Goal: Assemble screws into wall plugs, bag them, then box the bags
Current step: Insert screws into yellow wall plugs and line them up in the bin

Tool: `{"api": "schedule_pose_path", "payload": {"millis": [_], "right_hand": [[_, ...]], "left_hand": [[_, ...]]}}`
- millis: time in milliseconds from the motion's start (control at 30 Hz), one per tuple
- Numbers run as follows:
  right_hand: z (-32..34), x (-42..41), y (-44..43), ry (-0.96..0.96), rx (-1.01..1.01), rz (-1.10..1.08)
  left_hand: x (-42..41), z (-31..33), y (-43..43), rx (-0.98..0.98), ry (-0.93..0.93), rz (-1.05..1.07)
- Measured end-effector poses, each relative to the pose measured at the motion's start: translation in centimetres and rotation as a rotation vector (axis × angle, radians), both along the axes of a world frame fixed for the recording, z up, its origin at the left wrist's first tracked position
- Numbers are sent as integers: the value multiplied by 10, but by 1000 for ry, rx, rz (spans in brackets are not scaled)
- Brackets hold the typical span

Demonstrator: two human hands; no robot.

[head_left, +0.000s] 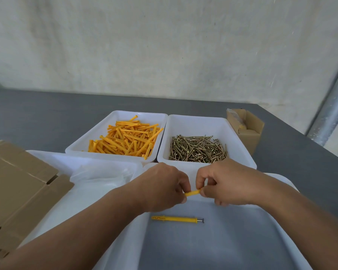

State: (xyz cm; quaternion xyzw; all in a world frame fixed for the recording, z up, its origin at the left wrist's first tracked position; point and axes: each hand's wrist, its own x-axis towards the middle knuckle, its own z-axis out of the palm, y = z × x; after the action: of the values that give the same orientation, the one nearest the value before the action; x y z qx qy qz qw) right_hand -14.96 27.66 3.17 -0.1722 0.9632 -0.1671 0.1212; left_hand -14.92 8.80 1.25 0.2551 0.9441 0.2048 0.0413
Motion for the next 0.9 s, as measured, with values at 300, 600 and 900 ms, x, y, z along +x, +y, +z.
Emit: {"api": "schedule_pose_path", "payload": {"millis": [300,600,900], "right_hand": [[-19,-5,-4,-189,57,-5],[-32,-6,-12,-227,184,56],[-9,-9,-6,80,87,22]], "left_hand": [[-1,4,-6,233,192,99],[-18,8,-26,288,399,526],[-24,-3,-35,-55,142,622]]}}
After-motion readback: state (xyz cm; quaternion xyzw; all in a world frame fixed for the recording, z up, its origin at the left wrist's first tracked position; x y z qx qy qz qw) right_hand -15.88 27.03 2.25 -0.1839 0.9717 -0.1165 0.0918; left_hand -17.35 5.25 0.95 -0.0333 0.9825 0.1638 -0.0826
